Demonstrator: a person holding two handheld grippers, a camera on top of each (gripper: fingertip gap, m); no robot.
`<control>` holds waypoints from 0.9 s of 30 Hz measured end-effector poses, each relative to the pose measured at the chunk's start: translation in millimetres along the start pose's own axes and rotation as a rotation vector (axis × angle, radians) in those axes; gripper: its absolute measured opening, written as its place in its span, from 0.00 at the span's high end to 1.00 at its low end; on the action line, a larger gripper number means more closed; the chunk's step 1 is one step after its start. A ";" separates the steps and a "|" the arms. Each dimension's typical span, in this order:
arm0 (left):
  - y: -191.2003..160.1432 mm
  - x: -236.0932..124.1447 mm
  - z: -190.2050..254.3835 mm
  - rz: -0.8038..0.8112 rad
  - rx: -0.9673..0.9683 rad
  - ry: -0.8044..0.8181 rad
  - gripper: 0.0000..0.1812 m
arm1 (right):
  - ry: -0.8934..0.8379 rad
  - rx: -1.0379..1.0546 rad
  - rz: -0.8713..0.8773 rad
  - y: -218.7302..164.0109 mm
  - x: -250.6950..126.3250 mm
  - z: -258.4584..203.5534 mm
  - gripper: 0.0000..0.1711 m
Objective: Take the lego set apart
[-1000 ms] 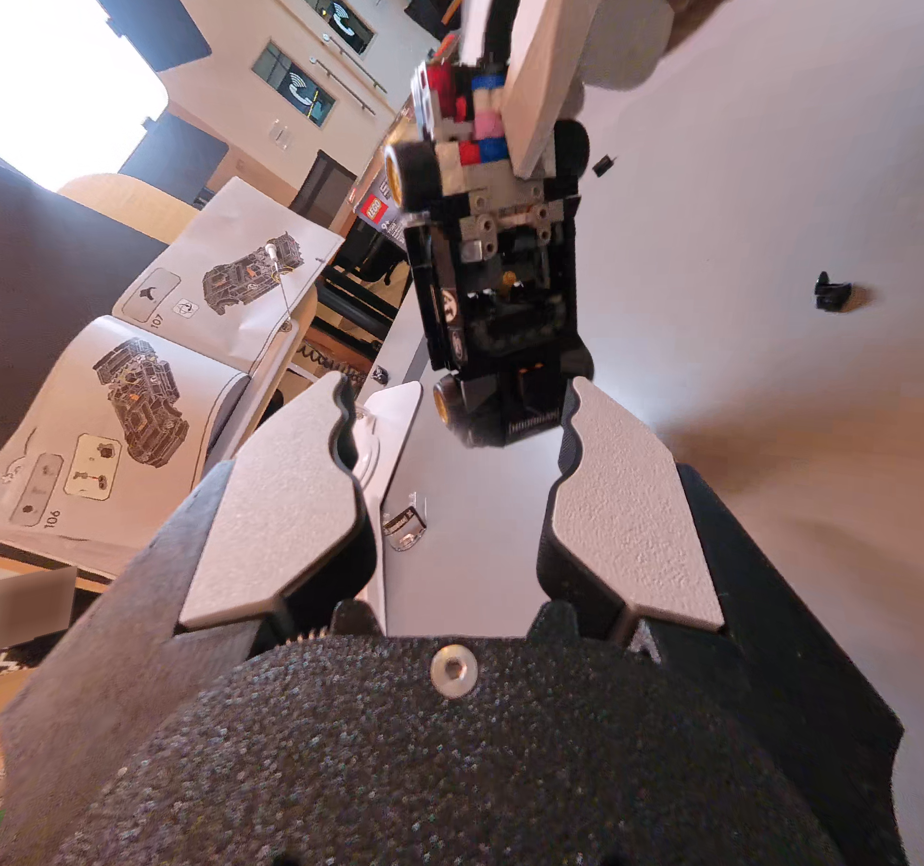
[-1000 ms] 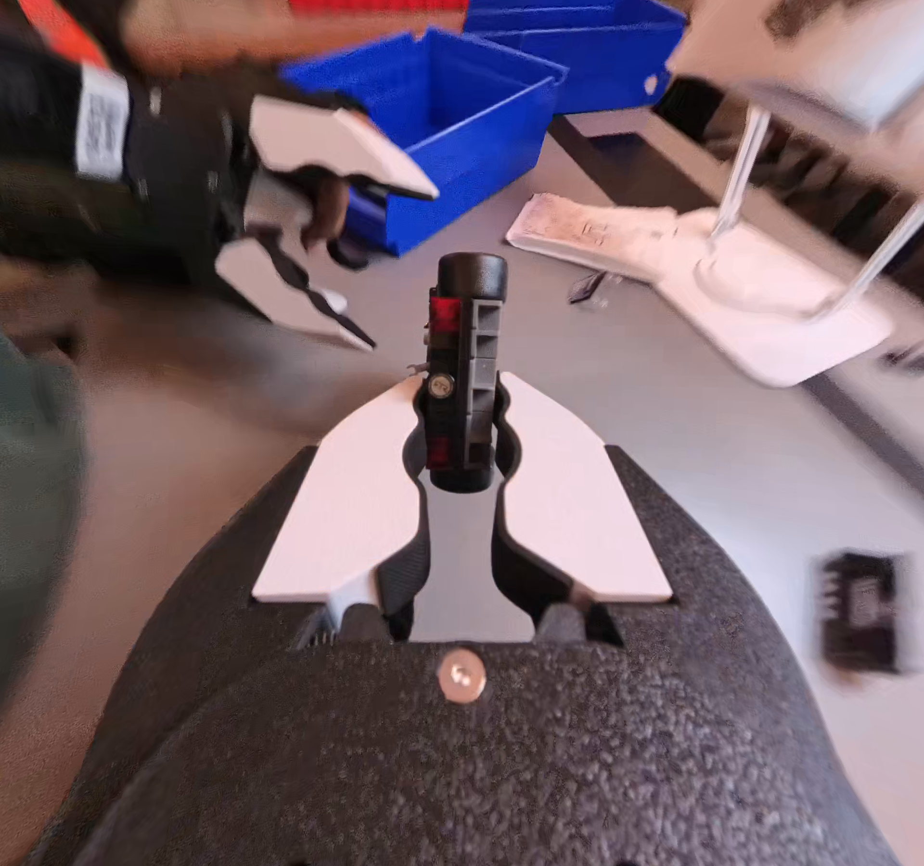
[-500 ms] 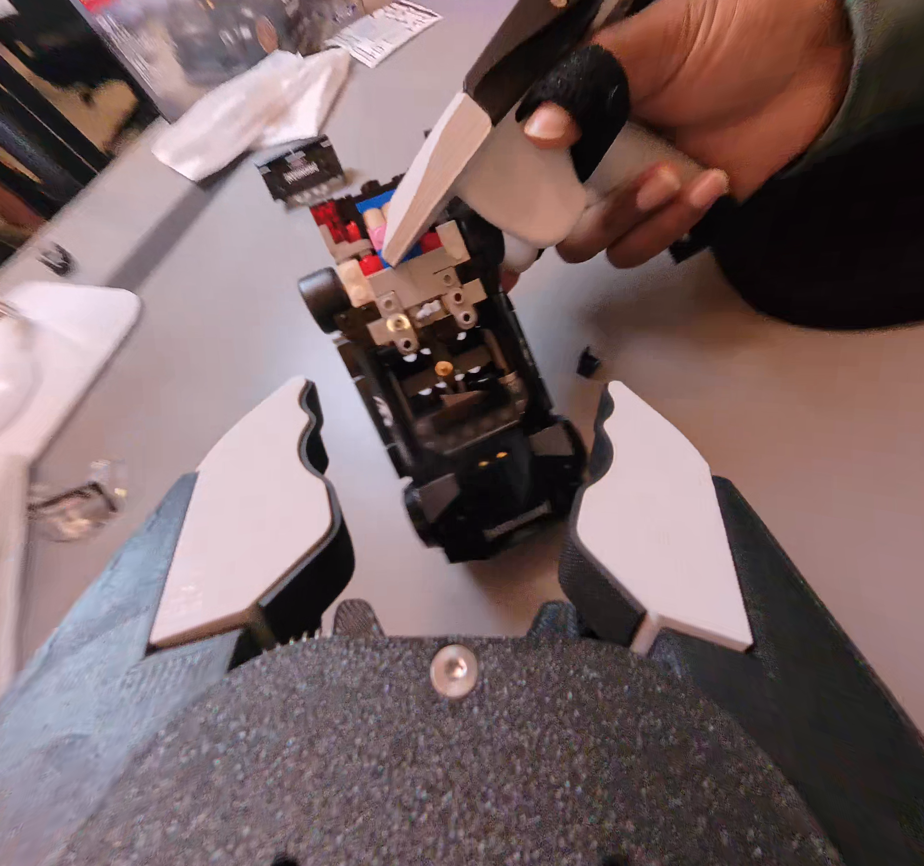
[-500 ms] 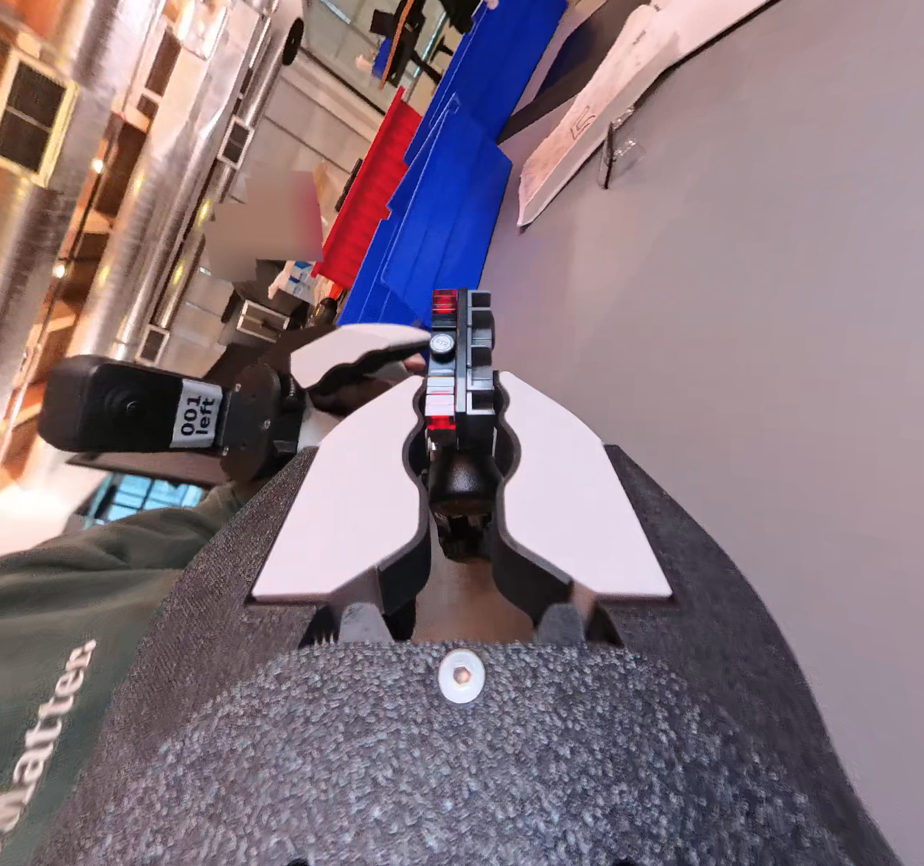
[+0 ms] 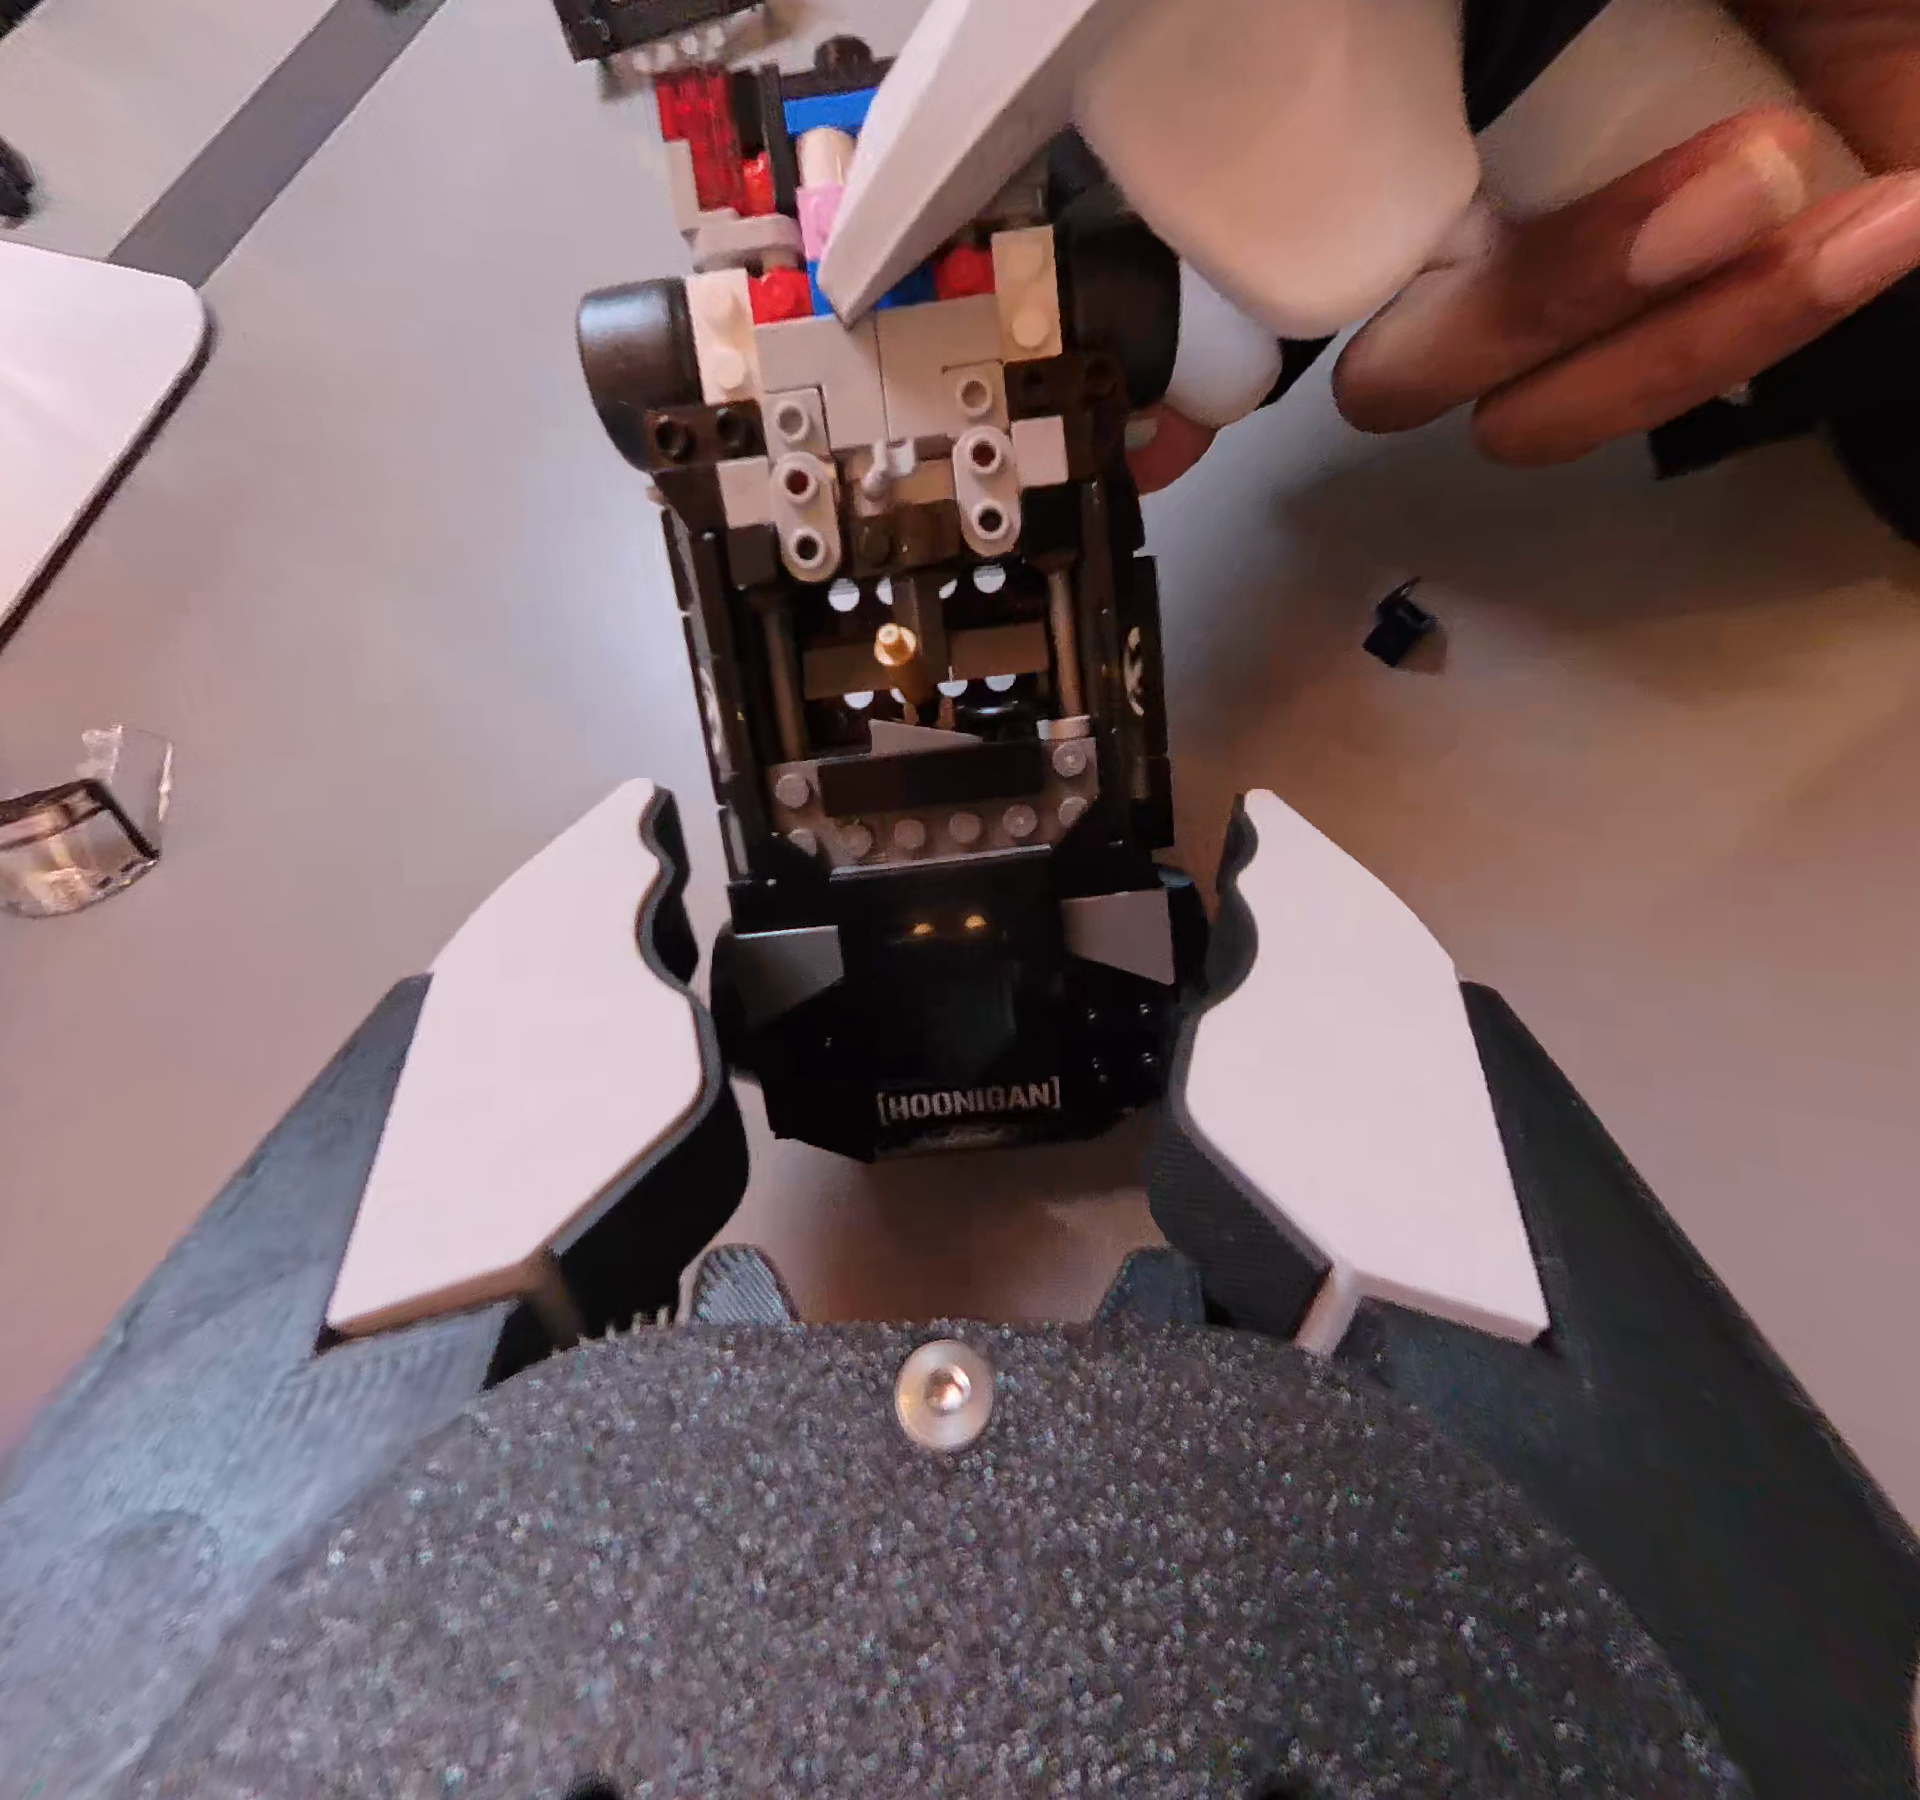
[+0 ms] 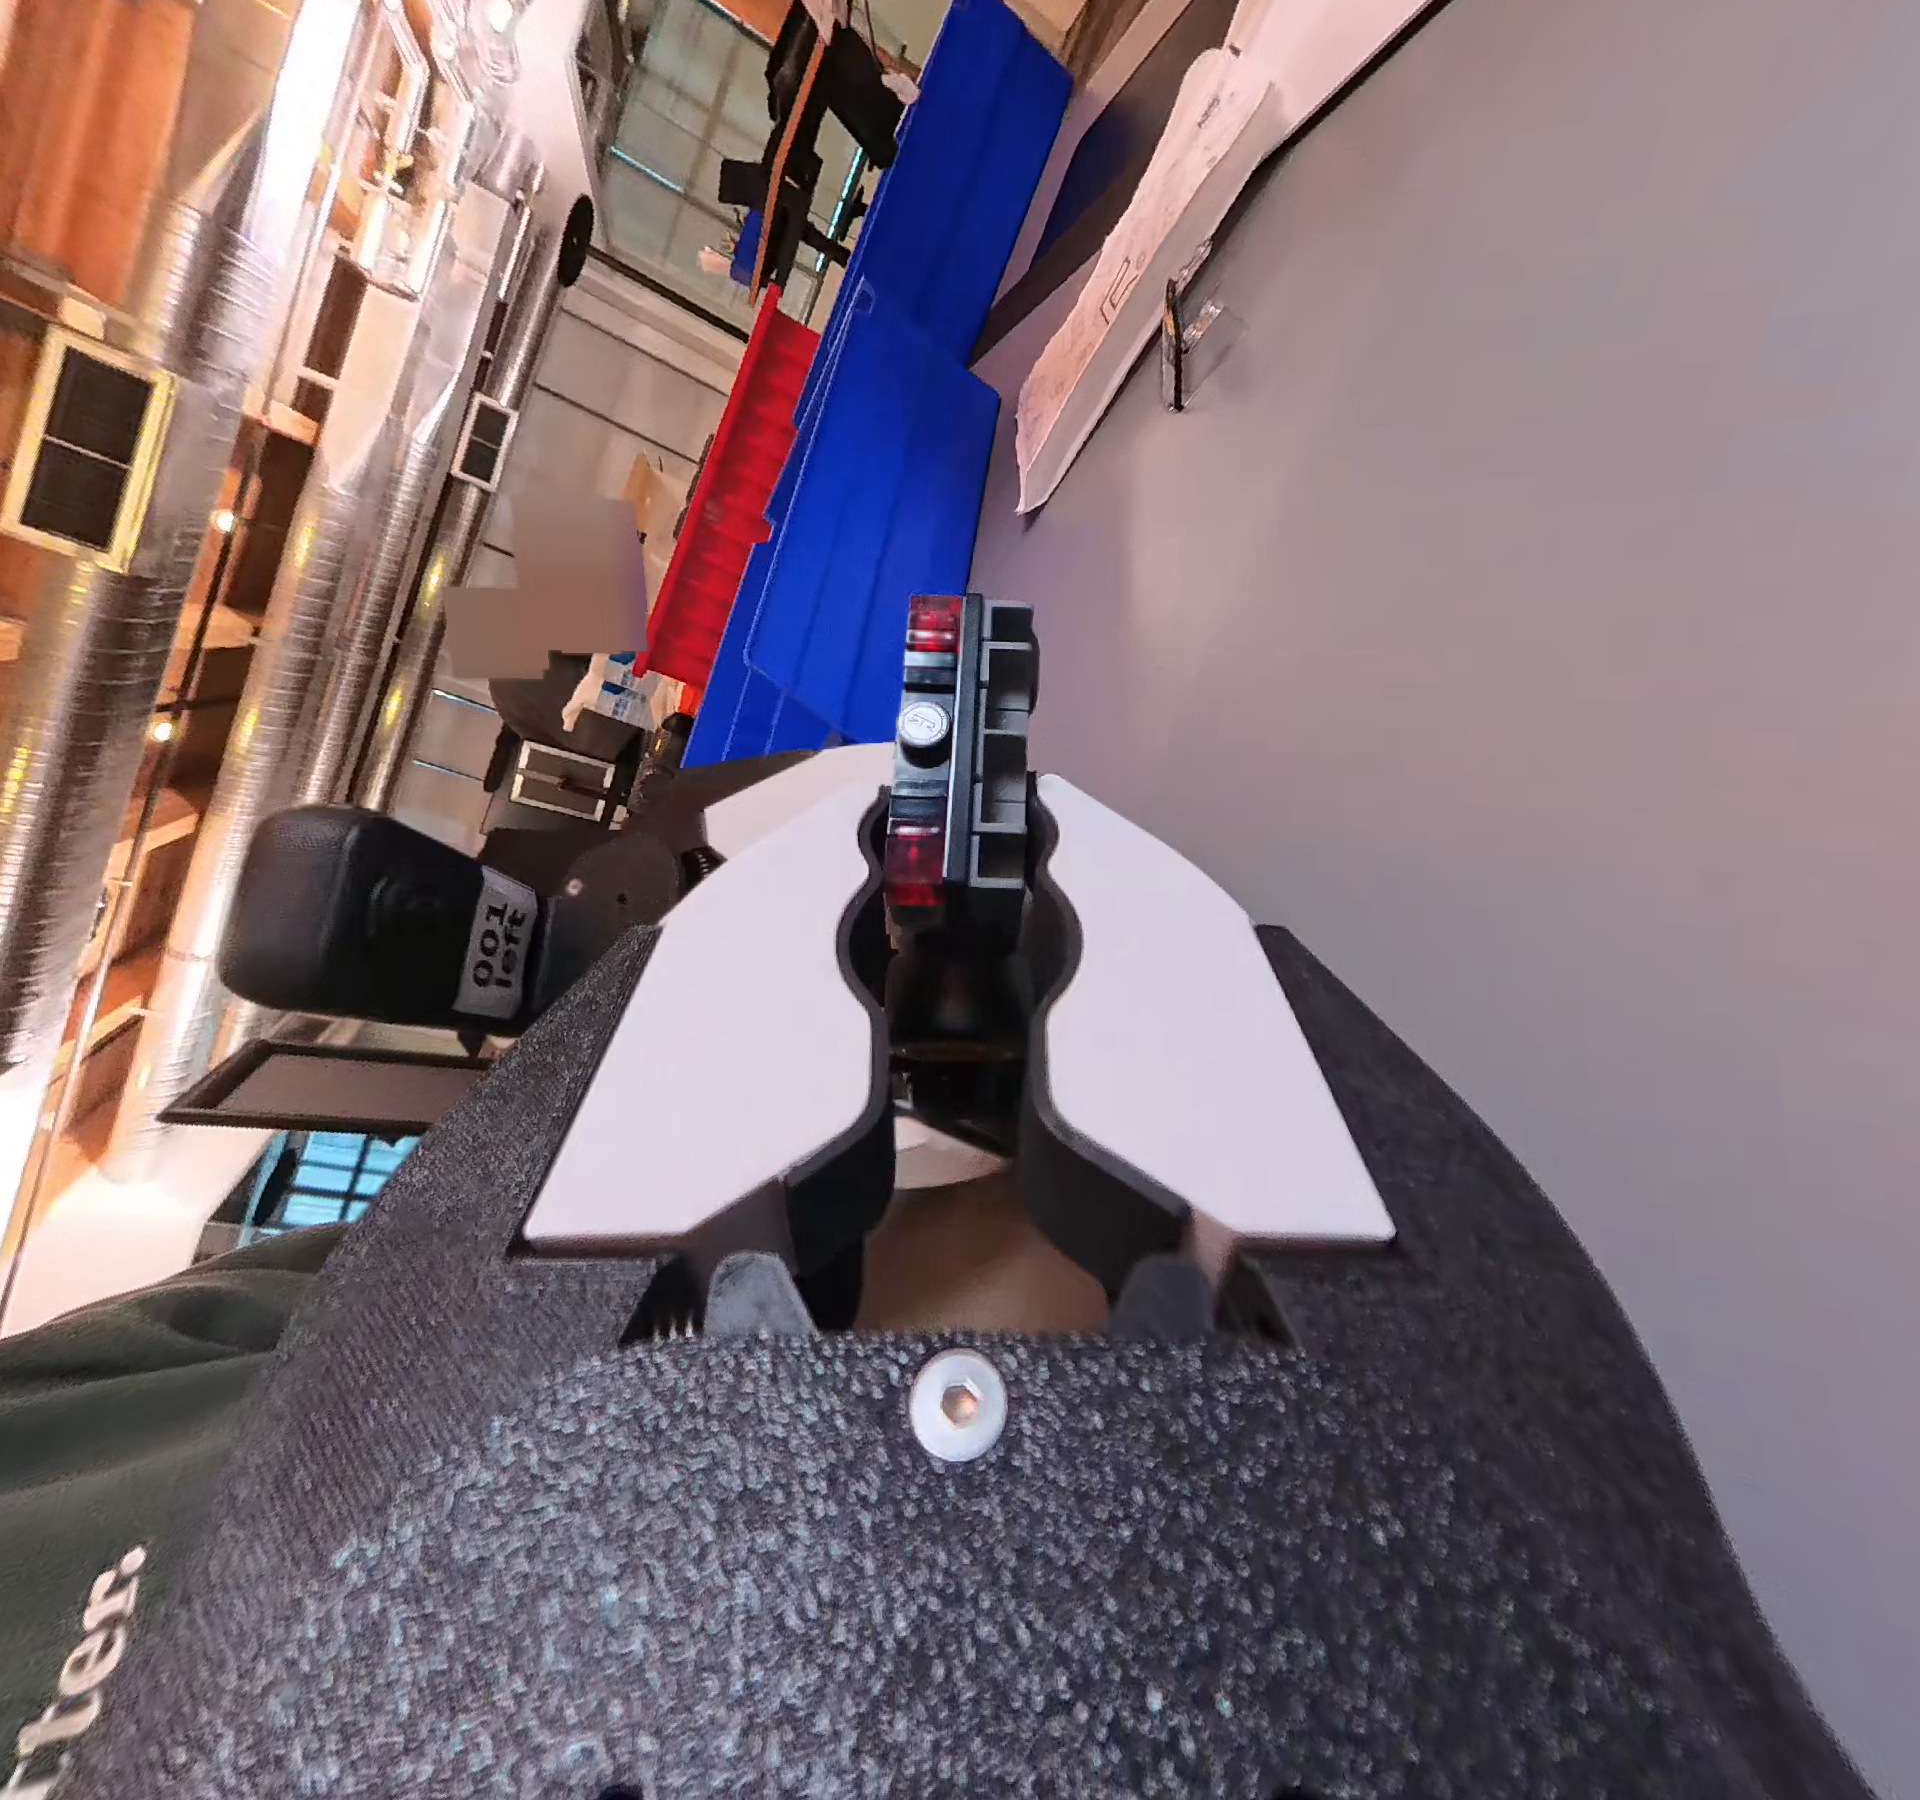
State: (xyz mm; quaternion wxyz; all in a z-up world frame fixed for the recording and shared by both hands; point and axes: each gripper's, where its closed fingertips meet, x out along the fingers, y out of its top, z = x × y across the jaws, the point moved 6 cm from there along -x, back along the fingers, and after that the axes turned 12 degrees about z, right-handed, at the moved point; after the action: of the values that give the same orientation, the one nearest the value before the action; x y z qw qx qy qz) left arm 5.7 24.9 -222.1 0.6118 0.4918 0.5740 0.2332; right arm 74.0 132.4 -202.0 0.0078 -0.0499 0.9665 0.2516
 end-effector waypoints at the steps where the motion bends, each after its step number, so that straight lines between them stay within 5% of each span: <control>1: 3.2 0.2 0.6 -0.003 -0.010 -0.022 0.45 | -0.003 0.005 0.004 0.7 -0.6 0.8 0.87; 10: 23.4 15.1 -11.2 -0.023 -0.046 -0.117 0.57 | -0.018 0.009 -0.040 3.0 -4.0 6.0 0.86; 21: 4.7 25.0 -25.2 -0.334 0.031 -0.317 0.61 | -0.125 -0.573 -0.195 16.0 -38.5 14.1 0.77; 25: 8.4 30.9 -25.0 -0.294 -0.013 -0.322 0.61 | -0.136 -0.719 -0.249 4.3 -40.8 7.8 0.77; 27: 7.3 28.3 -23.2 -0.282 -0.039 -0.341 0.49 | -0.151 -0.805 -0.297 -5.1 -39.9 7.1 0.77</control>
State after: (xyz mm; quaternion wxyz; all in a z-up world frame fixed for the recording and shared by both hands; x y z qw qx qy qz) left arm -7.3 59.7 -225.9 0.7361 0.4270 0.5205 0.0697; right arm 114.1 135.2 -209.1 0.0945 -0.1688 0.7703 0.6076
